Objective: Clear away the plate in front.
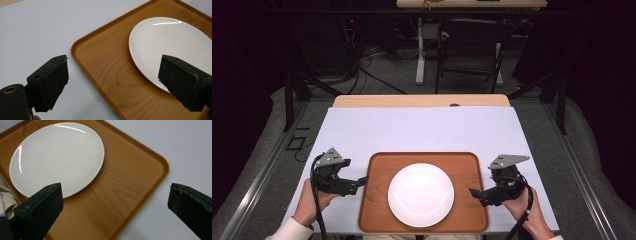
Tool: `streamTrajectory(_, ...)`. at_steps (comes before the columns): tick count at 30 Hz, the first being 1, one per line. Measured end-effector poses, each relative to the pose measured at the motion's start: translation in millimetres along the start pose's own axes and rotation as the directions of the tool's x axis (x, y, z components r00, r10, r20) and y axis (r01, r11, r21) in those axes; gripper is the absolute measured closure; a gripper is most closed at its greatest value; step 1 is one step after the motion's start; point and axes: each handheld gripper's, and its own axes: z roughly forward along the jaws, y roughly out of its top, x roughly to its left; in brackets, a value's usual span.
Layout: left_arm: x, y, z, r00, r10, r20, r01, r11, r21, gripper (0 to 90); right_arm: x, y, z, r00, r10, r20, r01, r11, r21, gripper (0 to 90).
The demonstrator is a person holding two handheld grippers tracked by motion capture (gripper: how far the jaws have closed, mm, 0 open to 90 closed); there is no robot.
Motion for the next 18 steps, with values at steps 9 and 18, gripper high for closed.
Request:
streamTrajectory(9, 15.6, -26.9, -11.8, 0.9979, -0.057, -0.03, 0.057, 0.9983, -0.012, 8.9, -8.4, -38.6, -16.9, 0.9961, 0.079, 0.04, -0.079, 0.997, 0.005, 0.0)
streamTrajectory(18, 20.0, -39.8, -9.9, 0.9956, -0.081, -0.047, 0.081, 0.9967, -0.009, 9.7, -11.2, -49.5, -21.7, 0.9929, 0.116, 0.029, -0.115, 0.993, -0.027, 0.0)
